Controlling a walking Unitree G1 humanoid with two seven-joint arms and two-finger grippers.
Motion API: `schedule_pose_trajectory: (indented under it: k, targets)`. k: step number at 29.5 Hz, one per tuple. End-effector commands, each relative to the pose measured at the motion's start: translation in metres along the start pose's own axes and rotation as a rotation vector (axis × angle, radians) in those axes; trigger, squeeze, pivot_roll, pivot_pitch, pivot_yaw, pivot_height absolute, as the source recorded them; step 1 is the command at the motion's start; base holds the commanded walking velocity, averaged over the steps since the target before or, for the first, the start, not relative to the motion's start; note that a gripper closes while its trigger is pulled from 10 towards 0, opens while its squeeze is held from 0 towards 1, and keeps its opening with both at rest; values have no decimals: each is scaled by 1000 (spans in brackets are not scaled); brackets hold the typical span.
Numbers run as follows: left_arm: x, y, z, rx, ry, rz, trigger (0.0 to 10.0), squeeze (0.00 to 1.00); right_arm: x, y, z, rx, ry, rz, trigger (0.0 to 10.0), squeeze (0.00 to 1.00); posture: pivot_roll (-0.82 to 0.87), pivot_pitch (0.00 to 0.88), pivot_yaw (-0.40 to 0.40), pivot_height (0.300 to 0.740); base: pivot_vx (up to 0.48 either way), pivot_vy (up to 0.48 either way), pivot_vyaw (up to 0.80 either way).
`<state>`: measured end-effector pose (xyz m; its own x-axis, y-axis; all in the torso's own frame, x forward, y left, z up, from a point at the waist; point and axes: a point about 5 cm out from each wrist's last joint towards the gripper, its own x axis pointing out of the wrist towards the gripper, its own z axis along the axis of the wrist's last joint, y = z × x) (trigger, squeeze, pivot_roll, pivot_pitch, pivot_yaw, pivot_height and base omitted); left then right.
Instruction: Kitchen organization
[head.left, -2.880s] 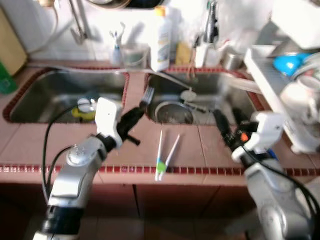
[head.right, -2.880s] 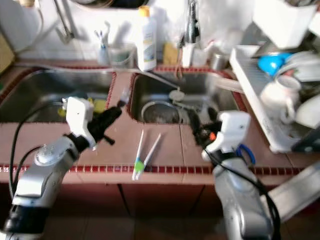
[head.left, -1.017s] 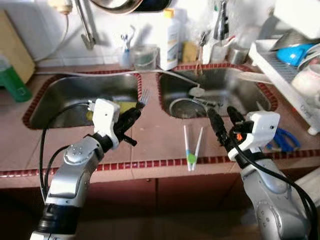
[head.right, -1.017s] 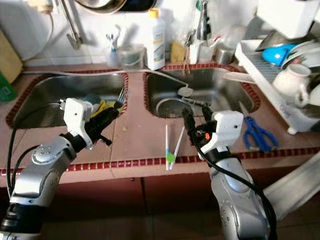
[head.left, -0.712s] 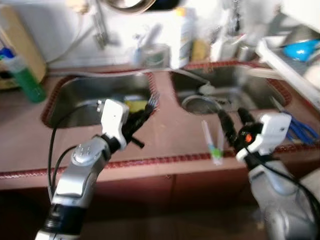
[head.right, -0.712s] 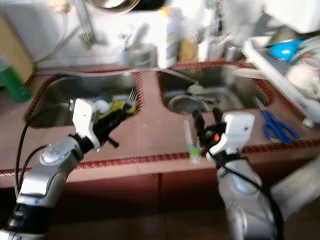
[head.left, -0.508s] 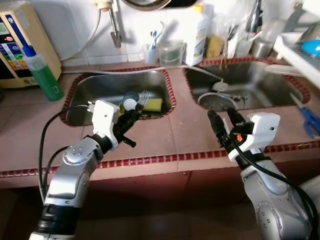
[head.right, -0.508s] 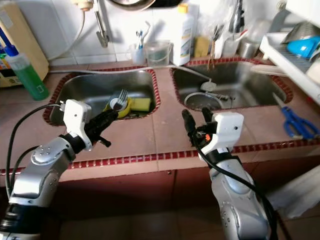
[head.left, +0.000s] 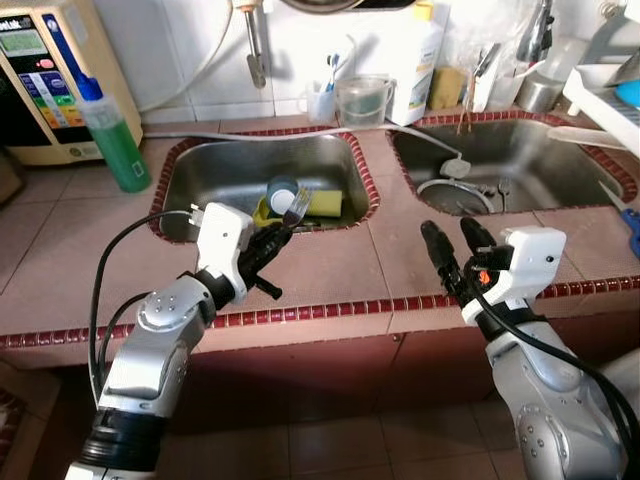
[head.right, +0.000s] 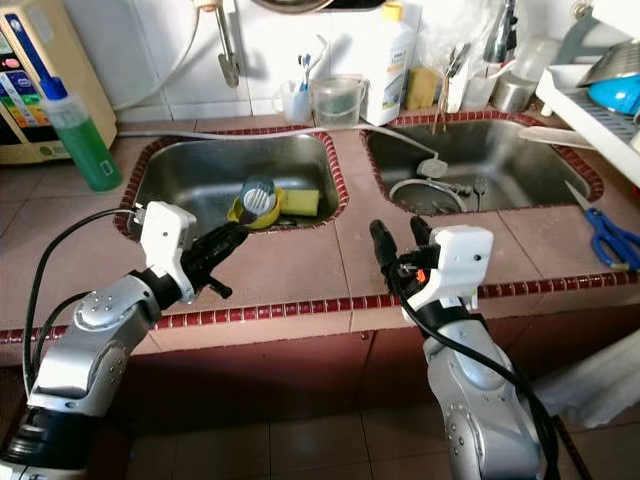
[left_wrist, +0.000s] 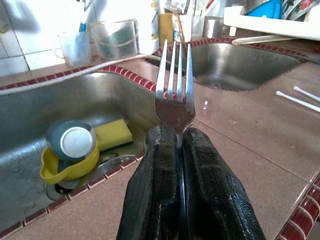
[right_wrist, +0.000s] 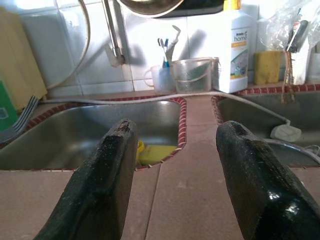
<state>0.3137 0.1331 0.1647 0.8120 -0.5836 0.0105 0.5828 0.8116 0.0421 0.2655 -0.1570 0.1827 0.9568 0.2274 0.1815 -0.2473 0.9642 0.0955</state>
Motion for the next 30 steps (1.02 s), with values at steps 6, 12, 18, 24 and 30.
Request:
schedule_pose_trajectory:
  k: [6,12,18,24,30]
  targets:
    - [-1,-1,4,9,-16,-5,10000,0,-1,0,2,-5,-6,3,10000,0,-97,70,53,740,319,0,0]
    - [-1,-2,4,9,-17,-7,10000,0,-1,0,2,-6,-5,5,10000,0,-100,68,53,740,326,0,0]
    - [0,-2,4,0,-18,-7,10000,0,-2,0,2,-7,-4,8,10000,0,-103,65,51,740,325,0,0]
    - [1,-2,3,0,-17,-3,10000,0,-2,1,2,-8,-2,11,10000,0,-105,61,50,740,283,0,0]
    - [2,-3,3,-4,-18,-6,10000,0,-2,0,3,-9,-3,13,10000,0,-105,61,49,740,266,0,0]
